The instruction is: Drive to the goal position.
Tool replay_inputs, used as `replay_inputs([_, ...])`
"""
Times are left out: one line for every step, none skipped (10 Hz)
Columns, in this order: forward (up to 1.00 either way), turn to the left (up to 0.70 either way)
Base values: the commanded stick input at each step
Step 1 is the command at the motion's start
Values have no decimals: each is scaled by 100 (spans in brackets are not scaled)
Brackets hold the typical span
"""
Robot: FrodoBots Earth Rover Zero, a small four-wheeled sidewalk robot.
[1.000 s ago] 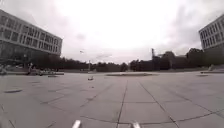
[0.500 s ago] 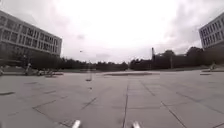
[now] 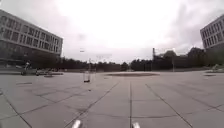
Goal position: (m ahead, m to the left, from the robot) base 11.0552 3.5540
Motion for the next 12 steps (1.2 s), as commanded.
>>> replay_inputs([70, 0])
replay_inputs([70, 0])
replay_inputs([70, 0])
replay_inputs([70, 0])
replay_inputs([70, 0])
replay_inputs([70, 0])
replay_inputs([70, 0])
replay_inputs([70, 0])
replay_inputs([70, -2])
replay_inputs([70, -4])
replay_inputs([70, -6])
replay_inputs([70, -8])
